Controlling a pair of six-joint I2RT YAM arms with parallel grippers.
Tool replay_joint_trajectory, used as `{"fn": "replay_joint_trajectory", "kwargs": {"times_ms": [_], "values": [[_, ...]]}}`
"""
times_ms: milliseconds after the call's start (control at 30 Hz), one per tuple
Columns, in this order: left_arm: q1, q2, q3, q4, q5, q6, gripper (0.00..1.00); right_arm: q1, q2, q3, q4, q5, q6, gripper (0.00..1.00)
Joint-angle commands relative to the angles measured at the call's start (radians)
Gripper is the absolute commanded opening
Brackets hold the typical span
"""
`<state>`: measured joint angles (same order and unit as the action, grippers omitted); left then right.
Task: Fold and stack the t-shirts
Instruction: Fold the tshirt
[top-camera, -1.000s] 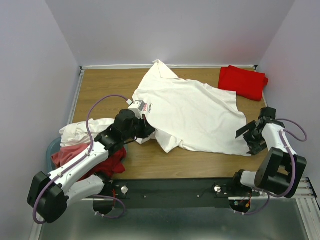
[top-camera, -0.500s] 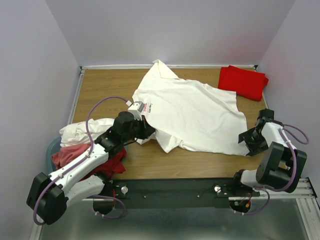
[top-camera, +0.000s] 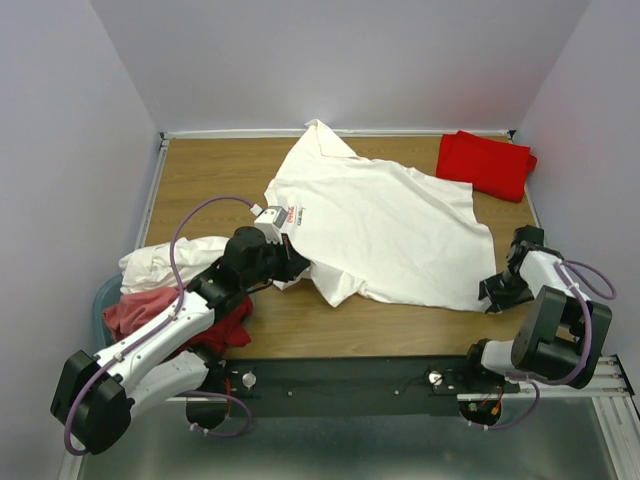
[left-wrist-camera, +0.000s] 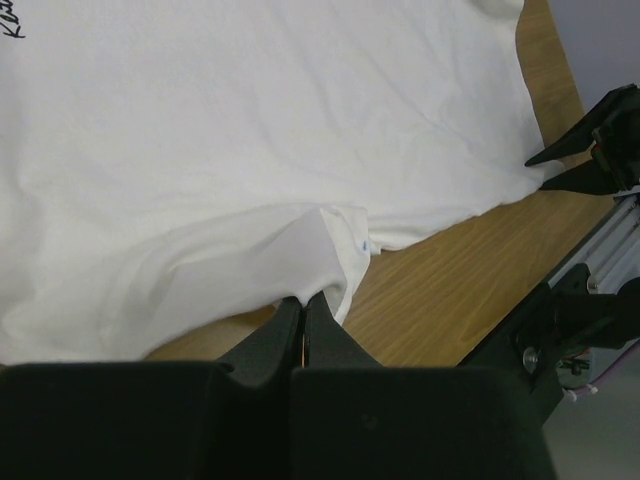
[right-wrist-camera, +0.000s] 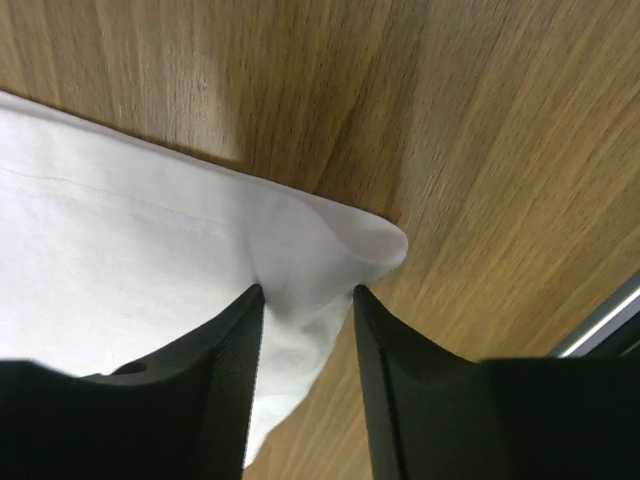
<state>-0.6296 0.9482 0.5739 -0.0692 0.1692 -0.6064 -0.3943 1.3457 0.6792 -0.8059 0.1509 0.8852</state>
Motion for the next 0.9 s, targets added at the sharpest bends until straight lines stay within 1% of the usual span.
{"fn": "replay_joint_trajectory", "kwargs": {"times_ms": [0, 33, 67, 167, 200, 333, 367, 433, 567, 767, 867], "values": [[0.004, -0.019, -0.016, 0.006, 0.015, 0.0, 0.0, -0.008, -0.022, -0.053, 0.004, 0.039, 0.035, 0.4], [0.004, -0.02, -0.017, 0.008, 0.013, 0.0, 0.0, -0.008, -0.023, -0.053, 0.005, 0.036, 0.035, 0.35], [0.004, -0.023, -0.017, 0.002, 0.013, 0.0, 0.0, -0.008, -0.025, -0.052, 0.004, 0.038, 0.037, 0.25], [0.004, -0.034, -0.008, -0.014, -0.002, -0.003, 0.0, -0.008, -0.026, -0.043, 0.004, 0.032, 0.029, 0.08], [0.004, -0.052, -0.003, -0.029, -0.019, -0.007, 0.0, -0.008, -0.029, -0.04, 0.004, 0.03, 0.021, 0.01], [0.004, -0.114, 0.049, -0.105, -0.063, -0.01, 0.0, -0.008, -0.078, -0.021, -0.019, 0.016, 0.024, 0.0], [0.004, -0.136, 0.061, -0.148, -0.075, -0.009, 0.0, -0.008, -0.101, -0.006, -0.029, 0.015, 0.026, 0.0], [0.004, -0.157, 0.09, -0.19, -0.079, -0.012, 0.0, -0.008, -0.12, 0.011, -0.059, -0.002, 0.031, 0.0], [0.004, -0.253, 0.109, -0.282, -0.08, -0.05, 0.0, -0.006, -0.199, 0.029, -0.095, -0.045, 0.029, 0.0], [0.004, -0.376, 0.156, -0.429, -0.115, -0.102, 0.0, -0.006, -0.278, 0.054, -0.174, -0.04, 0.024, 0.01], [0.005, -0.413, 0.165, -0.466, -0.112, -0.122, 0.0, -0.006, -0.304, 0.074, -0.226, -0.019, 0.011, 0.0]]}}
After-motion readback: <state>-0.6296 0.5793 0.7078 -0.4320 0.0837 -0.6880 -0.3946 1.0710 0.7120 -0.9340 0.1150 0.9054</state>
